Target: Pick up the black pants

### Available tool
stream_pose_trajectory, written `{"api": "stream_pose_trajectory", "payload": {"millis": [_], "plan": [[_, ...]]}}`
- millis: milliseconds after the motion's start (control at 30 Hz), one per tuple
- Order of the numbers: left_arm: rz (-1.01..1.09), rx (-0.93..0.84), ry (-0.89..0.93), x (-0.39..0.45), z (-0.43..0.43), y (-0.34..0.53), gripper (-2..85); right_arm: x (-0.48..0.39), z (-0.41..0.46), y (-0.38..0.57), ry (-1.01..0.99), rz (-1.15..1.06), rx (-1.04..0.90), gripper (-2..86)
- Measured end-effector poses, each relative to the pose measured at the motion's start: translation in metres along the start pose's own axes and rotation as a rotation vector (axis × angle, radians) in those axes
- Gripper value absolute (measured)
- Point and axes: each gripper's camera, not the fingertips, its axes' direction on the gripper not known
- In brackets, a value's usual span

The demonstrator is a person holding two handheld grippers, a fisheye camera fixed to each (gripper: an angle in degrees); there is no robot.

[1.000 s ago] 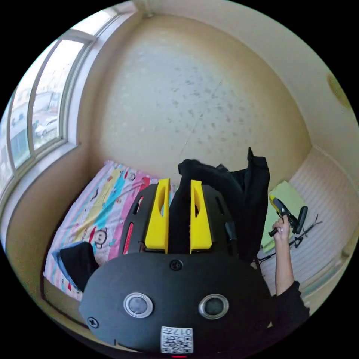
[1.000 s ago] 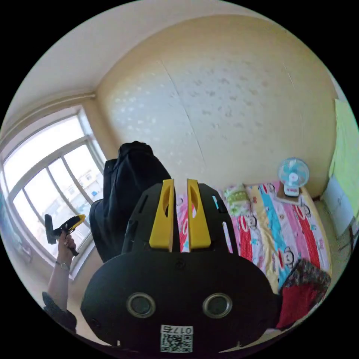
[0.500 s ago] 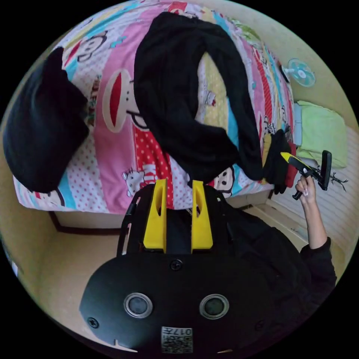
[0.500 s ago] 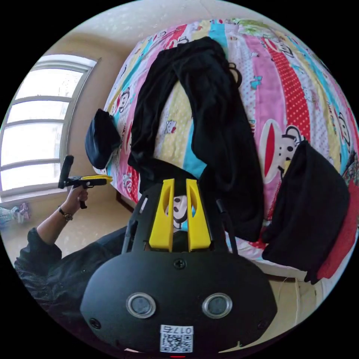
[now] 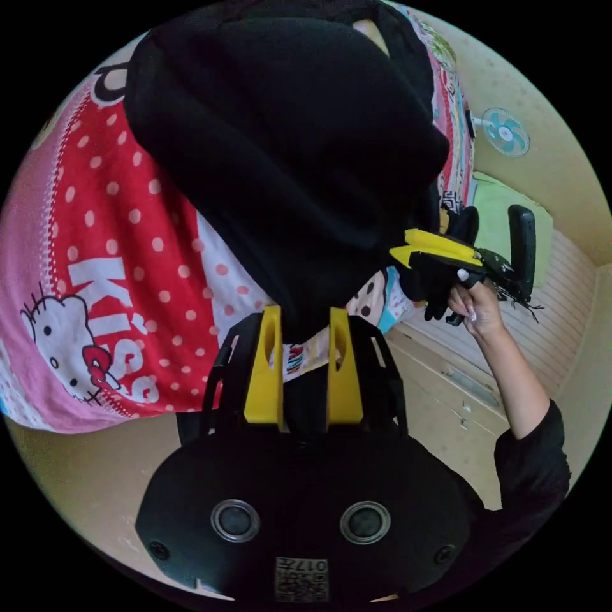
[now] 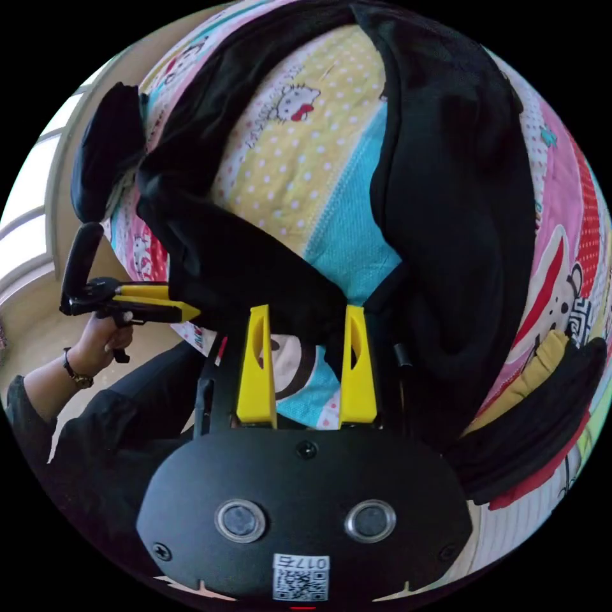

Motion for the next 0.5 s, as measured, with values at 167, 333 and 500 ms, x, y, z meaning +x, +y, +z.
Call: {"api": "stream_pose_trajectory", "payload": {"millis": [167,333,500], "plan": [[0.077,-0.165,0.221,-0.030,-0.024,0.004,2.6,0.003,-0.005,0.043,-0.247,-0.048,-0.042,4.9],[0.232,-0.269,0.122,-0.071,-0.073,0.074,2.0,-0.040,-0.004,0.131,-0.310,-0.313,-0.091,4.7],[-0.135,-0.006,0.321,-0.143,-0.092,0.129,5.6,-0.006,-0.006,0.177,-0.459,-0.165,-0.095,7.5]]}}
